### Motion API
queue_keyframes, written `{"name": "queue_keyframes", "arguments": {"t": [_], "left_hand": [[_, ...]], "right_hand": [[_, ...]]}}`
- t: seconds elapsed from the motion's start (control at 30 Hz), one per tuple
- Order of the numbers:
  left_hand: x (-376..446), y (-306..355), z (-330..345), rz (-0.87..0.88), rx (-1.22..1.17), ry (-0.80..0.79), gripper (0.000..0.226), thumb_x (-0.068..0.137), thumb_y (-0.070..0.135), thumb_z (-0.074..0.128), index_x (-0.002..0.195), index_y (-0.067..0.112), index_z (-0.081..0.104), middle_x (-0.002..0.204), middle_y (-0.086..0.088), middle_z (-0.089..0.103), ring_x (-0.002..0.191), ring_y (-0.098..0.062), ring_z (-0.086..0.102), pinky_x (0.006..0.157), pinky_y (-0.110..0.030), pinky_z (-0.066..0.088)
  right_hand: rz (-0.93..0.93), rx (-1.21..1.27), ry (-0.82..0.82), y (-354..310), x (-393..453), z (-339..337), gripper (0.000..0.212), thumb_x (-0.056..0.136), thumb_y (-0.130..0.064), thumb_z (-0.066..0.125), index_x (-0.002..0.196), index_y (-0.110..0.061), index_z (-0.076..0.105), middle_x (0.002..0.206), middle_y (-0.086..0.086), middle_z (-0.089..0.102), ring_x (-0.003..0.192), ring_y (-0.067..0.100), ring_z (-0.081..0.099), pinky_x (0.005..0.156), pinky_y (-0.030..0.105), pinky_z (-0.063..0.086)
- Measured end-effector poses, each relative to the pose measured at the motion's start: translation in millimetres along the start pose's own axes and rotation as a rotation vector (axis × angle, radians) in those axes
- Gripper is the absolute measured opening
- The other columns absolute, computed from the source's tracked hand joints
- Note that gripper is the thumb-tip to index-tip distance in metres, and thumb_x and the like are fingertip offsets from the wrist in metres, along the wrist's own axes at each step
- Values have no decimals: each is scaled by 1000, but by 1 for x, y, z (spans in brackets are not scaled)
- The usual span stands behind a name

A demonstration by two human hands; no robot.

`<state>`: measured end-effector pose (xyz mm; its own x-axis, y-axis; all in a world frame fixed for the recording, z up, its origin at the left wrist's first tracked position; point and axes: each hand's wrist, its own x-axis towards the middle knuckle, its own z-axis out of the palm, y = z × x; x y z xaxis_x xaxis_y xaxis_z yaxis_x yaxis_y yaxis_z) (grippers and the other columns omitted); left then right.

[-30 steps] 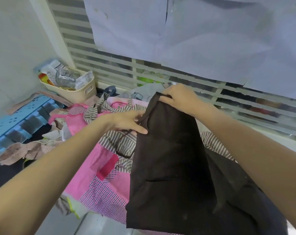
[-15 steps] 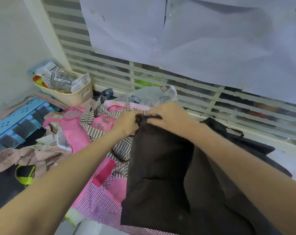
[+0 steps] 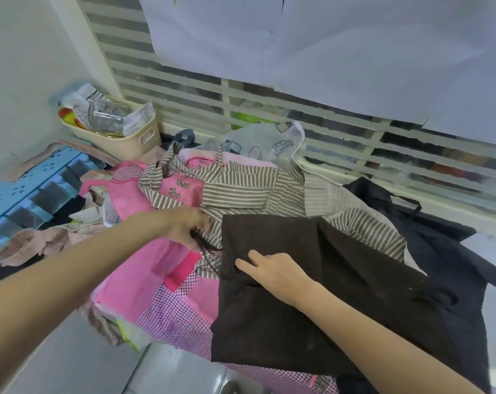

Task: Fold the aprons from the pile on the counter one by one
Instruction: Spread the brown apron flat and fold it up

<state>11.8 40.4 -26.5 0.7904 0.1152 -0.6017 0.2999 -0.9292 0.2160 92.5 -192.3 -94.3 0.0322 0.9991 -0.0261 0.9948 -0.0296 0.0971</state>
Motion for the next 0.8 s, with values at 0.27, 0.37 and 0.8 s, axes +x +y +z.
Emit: {"name": "queue_keyframes", "arguments": {"t": [0.27,0.37,0.8], "left_hand": [[8,64,44,232,179,42,72,74,61,64,126,13,46,116,-4,43,106,-20,40,97,-33,37],[18,84,58,149,187,-29,77,80,54,64,133,7,35,123,-10,44,112,-27,49,93,-32,40],[41,117,58,21,578,-31,33,99,11,34,124,2,54,130,-15,53,117,-32,53,91,-36,44]], "right_hand": [[36,-49,355,-1,-1,11,24,78,-17,50,102,-19,57,89,3,59,70,19,55,60,30,44],[339,-51,299,-1,-24,21,44,63,-21,74,101,-16,52,93,6,59,80,24,58,73,36,48],[1009,602,-387,35,-93,29,85,87,-67,40,150,-18,11,158,8,2,144,39,-1,112,58,6]]}}
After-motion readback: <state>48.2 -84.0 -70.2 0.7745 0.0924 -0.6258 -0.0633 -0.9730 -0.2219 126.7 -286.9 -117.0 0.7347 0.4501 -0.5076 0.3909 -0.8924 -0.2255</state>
